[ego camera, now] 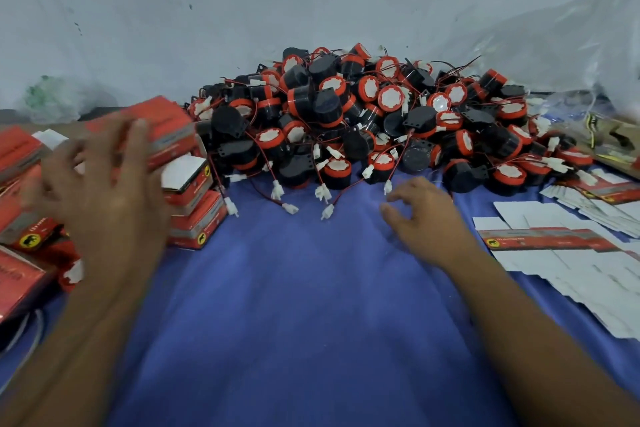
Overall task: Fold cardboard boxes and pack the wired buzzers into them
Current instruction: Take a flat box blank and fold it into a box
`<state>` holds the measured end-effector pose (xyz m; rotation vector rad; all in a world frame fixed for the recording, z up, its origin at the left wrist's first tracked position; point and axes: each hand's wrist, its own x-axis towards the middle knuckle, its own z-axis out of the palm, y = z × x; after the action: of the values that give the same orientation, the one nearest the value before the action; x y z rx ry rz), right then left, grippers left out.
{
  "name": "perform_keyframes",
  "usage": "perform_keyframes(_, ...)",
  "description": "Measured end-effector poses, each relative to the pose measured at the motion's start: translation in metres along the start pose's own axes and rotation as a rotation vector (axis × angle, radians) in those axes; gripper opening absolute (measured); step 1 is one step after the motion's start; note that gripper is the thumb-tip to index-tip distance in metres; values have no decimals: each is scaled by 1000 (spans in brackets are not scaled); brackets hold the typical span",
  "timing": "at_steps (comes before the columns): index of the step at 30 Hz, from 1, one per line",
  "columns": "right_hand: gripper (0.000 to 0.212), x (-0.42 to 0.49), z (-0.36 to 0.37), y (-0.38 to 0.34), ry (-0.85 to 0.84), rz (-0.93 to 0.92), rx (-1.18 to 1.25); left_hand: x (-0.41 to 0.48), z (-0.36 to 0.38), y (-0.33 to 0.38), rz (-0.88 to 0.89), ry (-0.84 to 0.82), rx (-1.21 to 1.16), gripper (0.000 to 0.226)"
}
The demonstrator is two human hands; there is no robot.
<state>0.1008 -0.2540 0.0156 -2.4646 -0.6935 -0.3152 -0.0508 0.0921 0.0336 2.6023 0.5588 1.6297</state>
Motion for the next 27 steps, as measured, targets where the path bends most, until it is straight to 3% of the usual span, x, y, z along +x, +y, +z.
perform_keyframes(4, 47, 3, -30, 25, -74, 280, -313, -3, 3, -24, -109, -132, 81, 56)
perform_keyframes(8, 74, -7, -69, 59, -219, 634, -414, -9, 9, -20, -36, -34, 3, 53)
perform_keyframes(10, 84, -11, -82, 69, -336, 715, -403, -7, 12, -19, -37, 32, -138, 47)
perform_keyframes(14, 88, -11, -80, 71, -437, 712, -388, 5, 25, -12, -72, 112, -229, 36)
perform_keyframes(19, 79, -8, -73, 64, -420, 661, -395, 21, 31, 1, 117, 14, -116, 26)
perform_keyframes(23, 65, -6, -69, 59, -401, 644, -397, 28, 28, 8, 69, -216, 32, 48)
perform_keyframes(27, 58, -6, -71, 60, -424, 624, -424, 20, 22, 19, 54, -179, 15, 45)
